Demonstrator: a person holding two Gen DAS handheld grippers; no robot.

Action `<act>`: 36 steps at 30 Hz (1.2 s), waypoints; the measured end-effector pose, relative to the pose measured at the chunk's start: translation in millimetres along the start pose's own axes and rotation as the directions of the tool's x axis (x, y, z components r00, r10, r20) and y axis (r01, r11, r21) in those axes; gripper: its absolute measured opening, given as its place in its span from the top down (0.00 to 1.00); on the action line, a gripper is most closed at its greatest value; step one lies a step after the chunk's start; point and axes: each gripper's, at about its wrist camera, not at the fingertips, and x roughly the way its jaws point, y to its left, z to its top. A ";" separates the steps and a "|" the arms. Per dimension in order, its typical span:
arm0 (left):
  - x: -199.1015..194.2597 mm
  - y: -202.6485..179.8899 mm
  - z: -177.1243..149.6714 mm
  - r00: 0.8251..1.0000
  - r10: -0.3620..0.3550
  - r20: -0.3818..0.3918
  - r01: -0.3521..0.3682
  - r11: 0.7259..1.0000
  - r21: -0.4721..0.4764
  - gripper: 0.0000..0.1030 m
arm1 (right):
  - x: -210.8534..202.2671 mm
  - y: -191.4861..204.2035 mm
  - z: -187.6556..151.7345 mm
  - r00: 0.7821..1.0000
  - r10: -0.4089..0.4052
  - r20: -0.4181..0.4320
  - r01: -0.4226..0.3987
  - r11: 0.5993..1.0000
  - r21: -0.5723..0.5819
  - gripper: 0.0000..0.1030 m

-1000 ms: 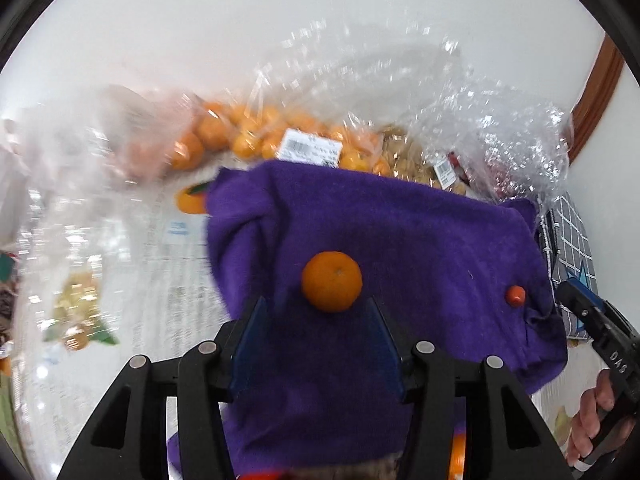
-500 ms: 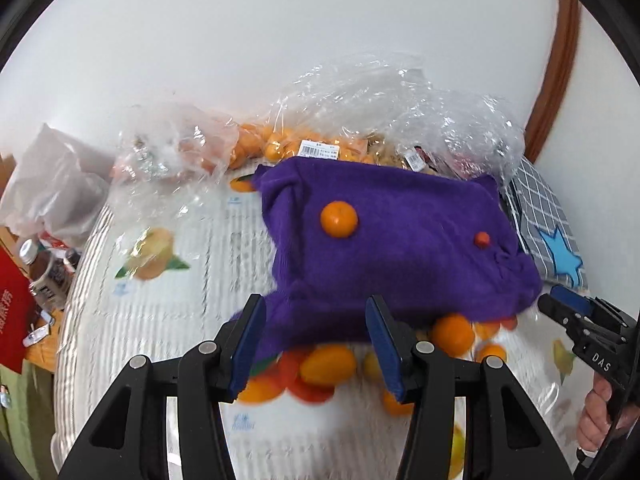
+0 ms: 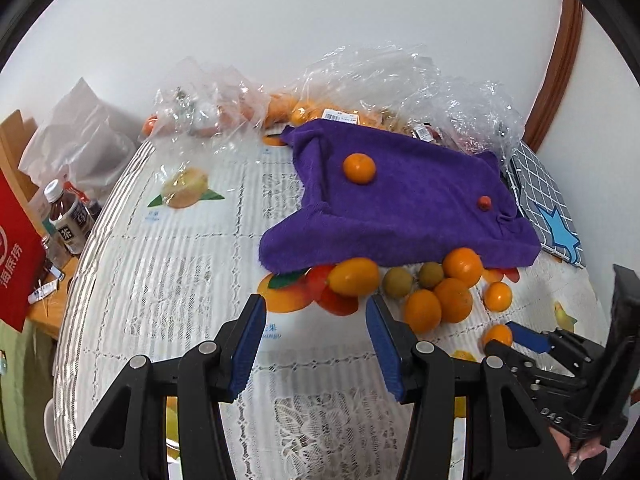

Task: Organize fruits
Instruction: 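Grasp an orange with the right tool while the left tool grasps an oval orange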

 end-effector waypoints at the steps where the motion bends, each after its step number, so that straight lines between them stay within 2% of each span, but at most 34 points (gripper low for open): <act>1: 0.9 0.9 -1.0 1.000 -0.002 0.002 0.002 1.000 -0.006 0.52 | 3.6 0.8 -1.4 1.000 -0.006 -0.008 0.006 1.000 0.001 0.64; 2: 3.1 2.4 -1.6 1.000 -0.008 0.003 0.008 1.000 -0.014 0.52 | 7.5 1.3 -2.8 1.000 -0.014 -0.016 0.014 1.000 0.002 0.67; 7: 21.4 1.6 -4.5 1.000 -0.023 0.002 0.023 0.999 -0.045 0.52 | 3.4 -1.9 -6.8 0.999 -0.033 0.017 0.034 0.999 -0.009 0.67; 13: 48.6 -8.8 -4.8 0.999 -0.041 -0.009 0.041 0.999 -0.033 0.52 | -9.1 -33.7 -9.0 0.988 -0.144 0.055 0.145 0.989 -0.010 0.67; 17: 62.3 -13.8 -0.4 0.999 -0.036 -0.011 0.036 0.999 -0.015 0.52 | -14.1 -54.2 -13.6 0.983 -0.171 0.072 0.172 0.985 0.005 0.67; 22: 71.6 -17.1 6.6 0.998 -0.062 0.009 0.062 0.998 -0.010 0.52 | -10.8 -69.0 -11.3 0.987 -0.145 0.071 0.141 0.988 0.066 0.67; 27: 84.3 -25.8 6.1 0.998 -0.068 -0.003 0.068 0.997 0.022 0.53 | -7.6 -64.5 -9.8 0.988 -0.140 0.058 0.138 0.989 0.045 0.67; 28: 85.5 -26.8 5.3 0.998 -0.064 -0.008 0.064 0.998 0.027 0.55 | -7.6 -65.6 -10.1 0.989 -0.136 0.057 0.133 0.990 0.048 0.67; 30: 83.0 -26.4 4.0 0.996 -0.093 -0.001 0.093 0.995 0.023 0.70 | -8.0 -68.7 -10.6 0.991 -0.117 0.059 0.114 0.992 0.062 0.67; 36: 78.1 -21.6 -6.2 0.987 -0.159 0.002 0.159 0.987 -0.002 0.70 | -7.9 -69.6 -11.1 0.992 -0.109 0.058 0.105 0.992 0.066 0.67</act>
